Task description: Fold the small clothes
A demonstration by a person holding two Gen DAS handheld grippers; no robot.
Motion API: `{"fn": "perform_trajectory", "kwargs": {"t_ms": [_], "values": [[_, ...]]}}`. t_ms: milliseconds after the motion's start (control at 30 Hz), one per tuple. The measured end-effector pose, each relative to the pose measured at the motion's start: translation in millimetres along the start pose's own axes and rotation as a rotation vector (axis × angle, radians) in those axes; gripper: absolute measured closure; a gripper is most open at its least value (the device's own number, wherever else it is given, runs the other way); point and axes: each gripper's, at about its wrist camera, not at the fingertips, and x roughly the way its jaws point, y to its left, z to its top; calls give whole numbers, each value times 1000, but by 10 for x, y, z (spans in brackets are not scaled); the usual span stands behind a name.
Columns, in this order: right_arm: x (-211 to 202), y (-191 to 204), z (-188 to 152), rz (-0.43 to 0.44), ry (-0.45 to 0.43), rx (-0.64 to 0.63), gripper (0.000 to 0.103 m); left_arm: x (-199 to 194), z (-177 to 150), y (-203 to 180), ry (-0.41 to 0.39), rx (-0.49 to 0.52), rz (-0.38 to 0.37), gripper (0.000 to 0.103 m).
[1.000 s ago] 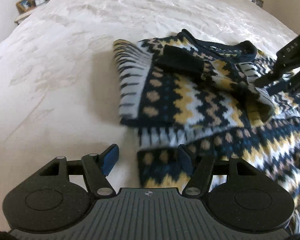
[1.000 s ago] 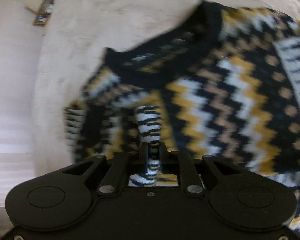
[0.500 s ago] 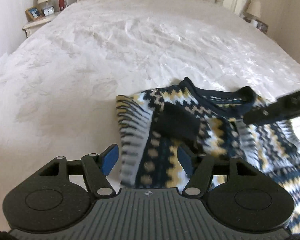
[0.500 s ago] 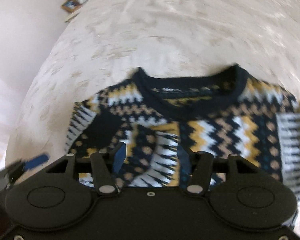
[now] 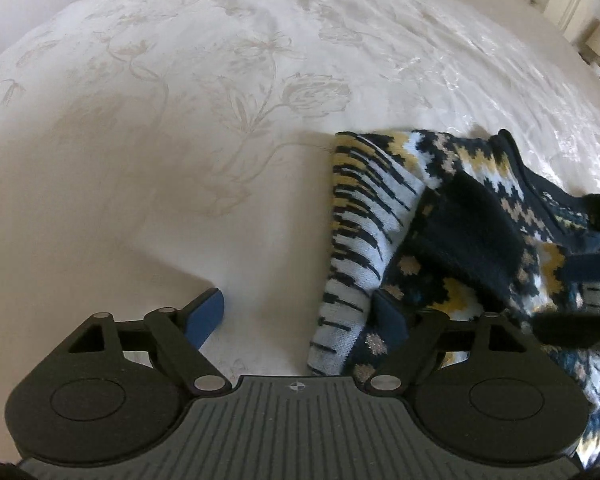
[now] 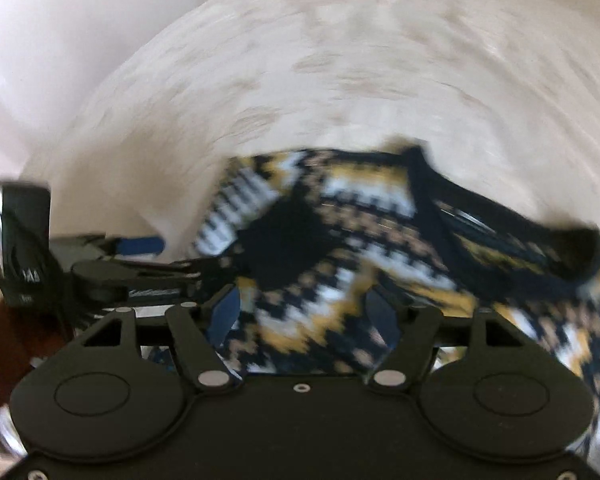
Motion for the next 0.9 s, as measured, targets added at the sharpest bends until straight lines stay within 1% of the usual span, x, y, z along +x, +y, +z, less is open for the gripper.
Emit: {"fn": "perform_trajectory", "kwargs": {"t_ms": [100, 133, 167, 200, 233, 267, 300, 400, 467, 500, 600, 633, 700, 767, 800, 833, 867, 900], "values": [[284, 208, -18, -64, 69, -132, 32, 28, 25, -33, 8, 7, 2, 21], [358, 246, -42, -84, 94, -169, 40, 36, 36, -35, 11, 9, 0, 21], [398, 255, -74, -111, 106, -199, 57, 48, 41, -43, 13, 11, -4, 20], [367, 229, -91, -124, 94, -202, 67, 46, 41, -33, 13, 11, -7, 20], [292, 167, -98, -118, 76, -176, 83, 62, 46, -38, 13, 10, -9, 20], [197, 88, -108, -107, 55, -134, 87, 62, 46, -35, 13, 11, -10, 20], [71, -10, -130, -103, 26, -91, 87, 61, 45, -34, 12, 13, -9, 20], [-361, -343, -295, -141, -63, 43, 87, 70, 54, -52, 13, 16, -4, 19], [-643, -664, -519, -169, -105, 189, 86, 69, 56, -67, 14, 23, 1, 19], [-722, -797, -609, -184, -112, 251, 85, 68, 59, -68, 15, 24, 2, 19], [-971, -1240, -1059, -236, -106, 470, 79, 65, 56, -83, 17, 25, 10, 19], [-1020, -1348, -1194, -258, -91, 519, 75, 63, 57, -89, 18, 26, 13, 19], [-1090, -1472, -1404, -287, -67, 572, 74, 64, 63, -105, 22, 25, 22, 19], [-1145, -1480, -1525, -304, -52, 584, 72, 62, 80, -117, 30, 20, 29, 19], [-1158, -1467, -1564, -306, -52, 585, 69, 56, 95, -122, 35, 18, 32, 19], [-1176, -1446, -1586, -302, -57, 587, 54, 52, 112, -128, 40, 18, 33, 19], [-1177, -1414, -1600, -298, -65, 589, 44, 42, 127, -137, 44, 20, 36, 20], [-1170, -1382, -1605, -290, -73, 589, 41, 17, 139, -157, 44, 24, 41, 20]]}}
